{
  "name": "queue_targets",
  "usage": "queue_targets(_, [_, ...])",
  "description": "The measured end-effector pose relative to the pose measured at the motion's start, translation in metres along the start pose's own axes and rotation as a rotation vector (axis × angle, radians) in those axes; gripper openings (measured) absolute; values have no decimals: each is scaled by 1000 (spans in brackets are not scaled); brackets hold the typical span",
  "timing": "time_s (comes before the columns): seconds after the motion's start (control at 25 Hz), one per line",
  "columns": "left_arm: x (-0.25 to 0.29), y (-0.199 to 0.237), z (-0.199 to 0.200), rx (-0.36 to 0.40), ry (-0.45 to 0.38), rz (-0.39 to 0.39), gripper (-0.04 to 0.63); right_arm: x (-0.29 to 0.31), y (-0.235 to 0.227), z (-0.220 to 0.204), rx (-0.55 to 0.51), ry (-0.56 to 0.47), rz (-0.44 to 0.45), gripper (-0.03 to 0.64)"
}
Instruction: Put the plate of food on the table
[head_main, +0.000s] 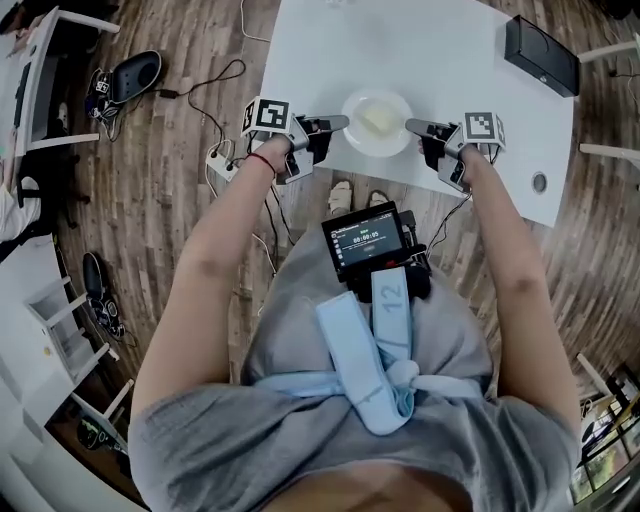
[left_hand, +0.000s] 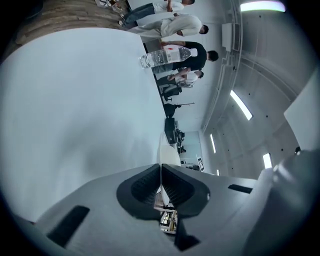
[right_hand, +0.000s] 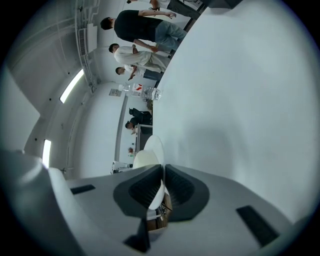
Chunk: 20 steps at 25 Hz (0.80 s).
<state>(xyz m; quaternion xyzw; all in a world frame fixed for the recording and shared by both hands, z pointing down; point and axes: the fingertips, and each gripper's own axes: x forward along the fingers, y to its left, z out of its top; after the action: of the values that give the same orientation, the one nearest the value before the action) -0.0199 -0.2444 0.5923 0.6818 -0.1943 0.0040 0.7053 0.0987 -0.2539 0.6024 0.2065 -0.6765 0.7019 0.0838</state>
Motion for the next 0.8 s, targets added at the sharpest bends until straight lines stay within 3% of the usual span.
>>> queue_targets(0.24, [15, 5, 1, 4, 37, 24, 26, -8, -12, -1, 21, -45, -41, 38])
queue_targets(0.8, [39, 21, 5, 53, 38, 59, 28, -15, -42, 4, 32, -144, -93, 38])
